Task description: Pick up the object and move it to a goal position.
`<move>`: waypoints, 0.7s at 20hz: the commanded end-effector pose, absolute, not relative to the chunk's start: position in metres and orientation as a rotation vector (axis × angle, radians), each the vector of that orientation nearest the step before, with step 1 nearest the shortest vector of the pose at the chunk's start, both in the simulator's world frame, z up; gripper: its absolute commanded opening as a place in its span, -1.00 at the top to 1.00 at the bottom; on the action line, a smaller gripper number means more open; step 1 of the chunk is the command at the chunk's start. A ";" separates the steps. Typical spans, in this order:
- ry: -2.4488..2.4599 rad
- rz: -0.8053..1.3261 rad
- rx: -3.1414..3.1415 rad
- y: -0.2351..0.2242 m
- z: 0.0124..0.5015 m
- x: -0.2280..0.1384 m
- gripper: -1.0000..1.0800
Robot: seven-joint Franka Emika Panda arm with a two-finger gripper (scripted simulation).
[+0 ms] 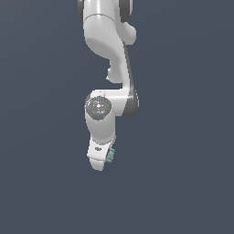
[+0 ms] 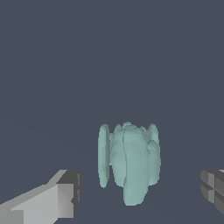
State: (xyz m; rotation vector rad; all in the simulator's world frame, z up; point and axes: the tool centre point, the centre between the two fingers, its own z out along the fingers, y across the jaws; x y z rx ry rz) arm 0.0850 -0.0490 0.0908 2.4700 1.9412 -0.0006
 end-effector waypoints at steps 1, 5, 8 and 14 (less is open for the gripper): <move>1.950 0.000 2.463 -0.049 0.091 0.085 -0.92; 1.945 0.000 2.467 -0.049 0.087 0.085 -0.92; 1.946 0.000 2.466 -0.049 0.076 0.085 -0.92; 1.950 0.000 2.463 -0.049 0.045 0.084 -0.92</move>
